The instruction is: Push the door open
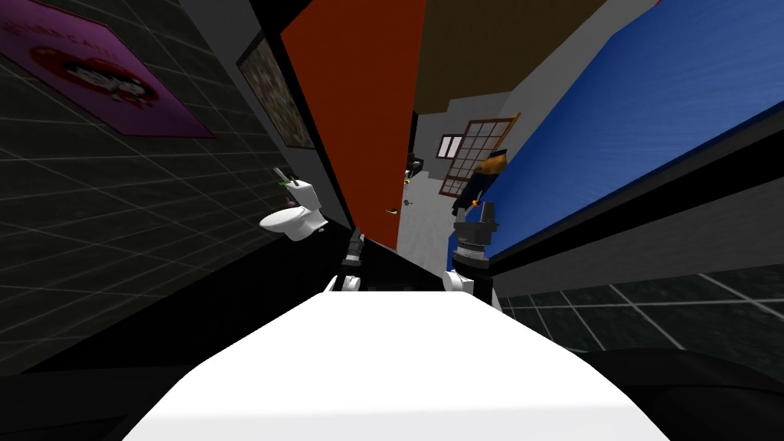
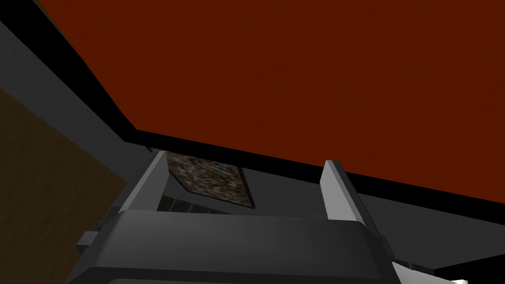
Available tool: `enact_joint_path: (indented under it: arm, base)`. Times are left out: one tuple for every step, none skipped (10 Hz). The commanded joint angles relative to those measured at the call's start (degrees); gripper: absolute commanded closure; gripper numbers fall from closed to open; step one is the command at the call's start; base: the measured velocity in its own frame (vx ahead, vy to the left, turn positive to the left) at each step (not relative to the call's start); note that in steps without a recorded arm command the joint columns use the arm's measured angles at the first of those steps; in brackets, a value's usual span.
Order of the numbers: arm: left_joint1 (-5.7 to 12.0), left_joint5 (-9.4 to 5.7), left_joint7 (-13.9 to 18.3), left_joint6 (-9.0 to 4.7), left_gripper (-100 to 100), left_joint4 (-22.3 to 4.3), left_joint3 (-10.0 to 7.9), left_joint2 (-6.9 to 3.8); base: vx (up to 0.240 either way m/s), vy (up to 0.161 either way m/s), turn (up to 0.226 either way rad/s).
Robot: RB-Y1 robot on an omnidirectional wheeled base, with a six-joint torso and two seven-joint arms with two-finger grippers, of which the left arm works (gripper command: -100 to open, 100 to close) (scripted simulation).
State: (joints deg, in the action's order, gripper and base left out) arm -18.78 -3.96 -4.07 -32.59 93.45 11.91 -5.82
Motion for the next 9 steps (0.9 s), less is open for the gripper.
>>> enact_joint_path:
  arm:
    - [0.03,0.21,0.12,-0.69,-100,-1.76,0.76,0.02]
    - [0.3,0.28,0.23,-1.04,-100,-3.01,1.11,0.0]
    - [0.57,0.36,0.34,-1.38,-100,-4.23,1.46,0.0]
    - [0.84,0.43,0.45,-1.72,-100,-5.46,1.81,-0.01]
    - [1.11,0.51,0.56,-2.06,-100,-6.69,2.16,-0.01]
    - [1.38,0.59,0.66,-2.41,-100,-7.91,2.5,-0.01]
    - [1.65,0.66,0.77,-2.75,-100,-9.14,2.85,-0.01]
    - [1.9,0.73,0.88,-3.07,-100,-10.3,3.18,0.02]
    - [2.15,0.81,0.98,-3.4,-100,-11.45,3.51,0.04]
  base:
    - [0.093,0.032,-0.094]
    - [0.098,0.022,-0.068]
    - [0.096,0.03,-0.07]
    - [0.086,0.034,-0.073]
    - [0.08,0.038,-0.08]
    - [0.094,0.042,-0.091]
    - [0.092,0.048,-0.076]
    - [0.098,0.032,-0.083]
    - [0.094,0.023,-0.072]
